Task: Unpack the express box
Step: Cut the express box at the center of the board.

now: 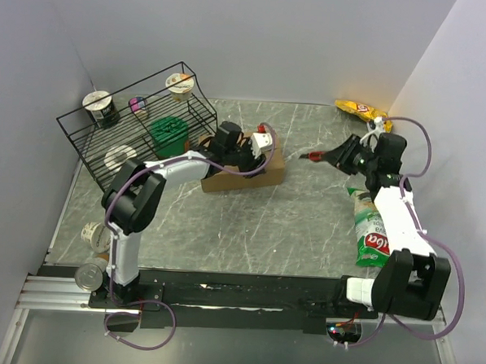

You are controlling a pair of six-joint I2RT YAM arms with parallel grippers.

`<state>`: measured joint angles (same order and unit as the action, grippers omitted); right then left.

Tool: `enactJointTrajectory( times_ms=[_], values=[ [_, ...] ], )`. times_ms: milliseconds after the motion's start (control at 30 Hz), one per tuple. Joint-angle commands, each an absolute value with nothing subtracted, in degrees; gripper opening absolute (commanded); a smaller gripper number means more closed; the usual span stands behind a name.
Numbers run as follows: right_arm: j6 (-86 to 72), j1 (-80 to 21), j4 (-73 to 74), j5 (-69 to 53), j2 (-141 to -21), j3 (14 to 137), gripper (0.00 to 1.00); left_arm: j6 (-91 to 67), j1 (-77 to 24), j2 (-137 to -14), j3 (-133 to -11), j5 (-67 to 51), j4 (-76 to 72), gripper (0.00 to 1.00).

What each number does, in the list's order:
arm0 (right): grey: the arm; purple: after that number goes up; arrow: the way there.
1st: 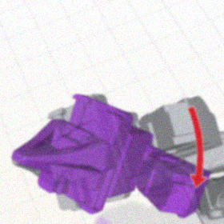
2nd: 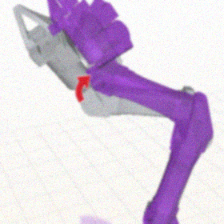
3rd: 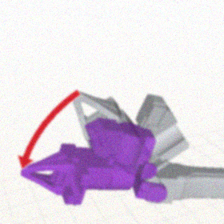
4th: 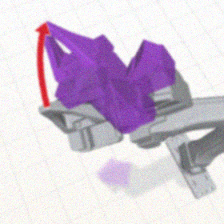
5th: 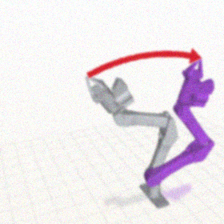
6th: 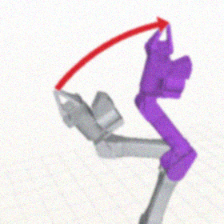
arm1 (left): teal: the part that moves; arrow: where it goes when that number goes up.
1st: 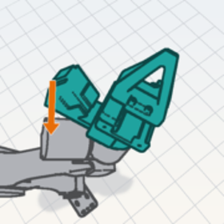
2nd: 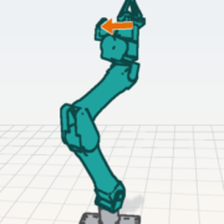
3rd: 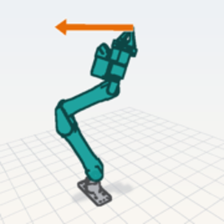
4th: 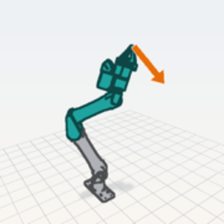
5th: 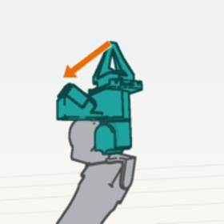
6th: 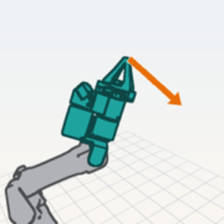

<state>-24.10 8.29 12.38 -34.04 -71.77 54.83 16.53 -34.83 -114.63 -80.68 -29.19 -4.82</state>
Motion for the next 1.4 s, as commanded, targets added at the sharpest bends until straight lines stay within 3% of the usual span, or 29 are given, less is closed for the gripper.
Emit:
enactJointTrajectory(
  times_ms=[0, 400, 1367],
  values=[
    [-26.6, 8.0, -1.7, -35.2, -77.8, 58.4, 0.0, 20.0, -34.0, -109.3, -76.1, -34.7, 0.3, 0.48],
    [-37.2, 4.9, -14.1, -39.8, -92.8, 64.2, 0.0, 18.0, -33.9, -108.3, -74.7, -33.0, 1.7, 0.49],
    [-34.5, 1.9, -10.7, -36.3, -93.7, 64.5, 0.0, 17.2, -33.9, -109.9, -76.9, -33.4, 2.9, 0.49]
  ],
)
